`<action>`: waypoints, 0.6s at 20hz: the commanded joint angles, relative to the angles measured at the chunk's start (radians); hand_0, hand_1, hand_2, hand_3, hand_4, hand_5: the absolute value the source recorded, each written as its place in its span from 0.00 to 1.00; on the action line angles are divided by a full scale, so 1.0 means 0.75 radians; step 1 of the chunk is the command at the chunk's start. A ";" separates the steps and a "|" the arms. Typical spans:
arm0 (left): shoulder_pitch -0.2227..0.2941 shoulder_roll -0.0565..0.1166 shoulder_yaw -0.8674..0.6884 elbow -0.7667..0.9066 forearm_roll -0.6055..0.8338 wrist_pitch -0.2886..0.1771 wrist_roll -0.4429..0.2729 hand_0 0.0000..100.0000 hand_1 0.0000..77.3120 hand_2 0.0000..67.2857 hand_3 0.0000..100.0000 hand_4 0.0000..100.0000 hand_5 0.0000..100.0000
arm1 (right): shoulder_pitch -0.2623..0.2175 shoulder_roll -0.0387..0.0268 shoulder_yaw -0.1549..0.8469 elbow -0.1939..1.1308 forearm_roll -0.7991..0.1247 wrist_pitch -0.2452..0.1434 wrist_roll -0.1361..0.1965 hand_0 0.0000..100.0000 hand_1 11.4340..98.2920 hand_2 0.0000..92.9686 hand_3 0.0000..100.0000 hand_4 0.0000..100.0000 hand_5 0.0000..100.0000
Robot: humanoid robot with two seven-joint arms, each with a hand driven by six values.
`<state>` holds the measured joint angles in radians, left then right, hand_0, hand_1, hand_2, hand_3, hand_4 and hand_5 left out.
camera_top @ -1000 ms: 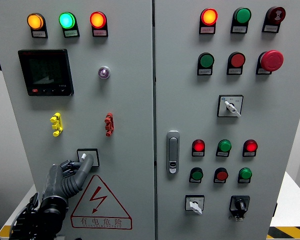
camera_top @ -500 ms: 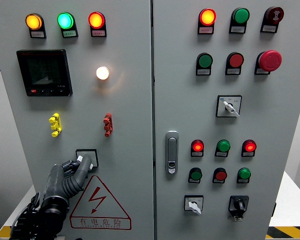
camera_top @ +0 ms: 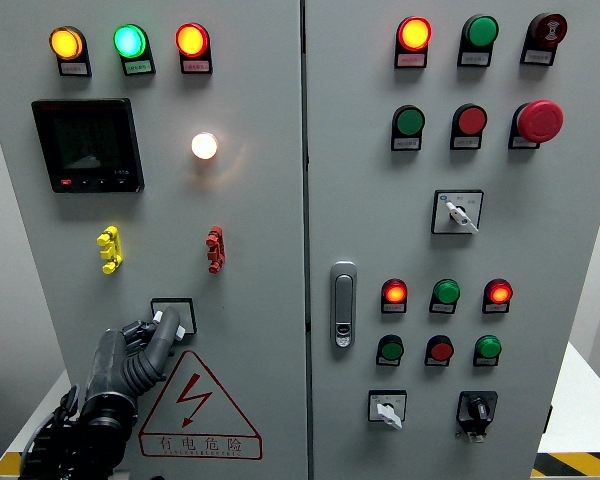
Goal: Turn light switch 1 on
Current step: 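Twist the switch handle clockwise with the left hand, then release the switch handle and open the left hand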
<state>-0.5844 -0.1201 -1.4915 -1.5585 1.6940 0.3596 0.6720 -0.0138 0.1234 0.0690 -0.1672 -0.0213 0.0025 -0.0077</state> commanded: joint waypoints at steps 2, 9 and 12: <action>0.002 -0.003 0.005 -0.002 -0.001 -0.001 0.000 0.00 0.66 0.91 0.82 0.96 0.74 | 0.000 -0.0010 0.000 0.002 0.000 -0.001 0.000 0.00 0.09 0.00 0.19 0.19 0.11; 0.004 -0.006 0.007 -0.004 -0.003 0.001 0.000 0.00 0.69 0.93 0.83 0.96 0.74 | 0.000 -0.0010 0.000 0.000 0.000 0.001 0.000 0.00 0.09 0.00 0.19 0.19 0.11; 0.008 -0.006 0.007 -0.008 -0.003 0.026 0.000 0.00 0.70 0.93 0.83 0.96 0.74 | 0.000 -0.0010 0.000 0.000 0.000 0.001 0.000 0.00 0.09 0.00 0.19 0.19 0.11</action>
<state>-0.5801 -0.1241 -1.4865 -1.5627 1.6920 0.3686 0.6720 -0.0138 0.1227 0.0690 -0.1672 -0.0215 0.0028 -0.0077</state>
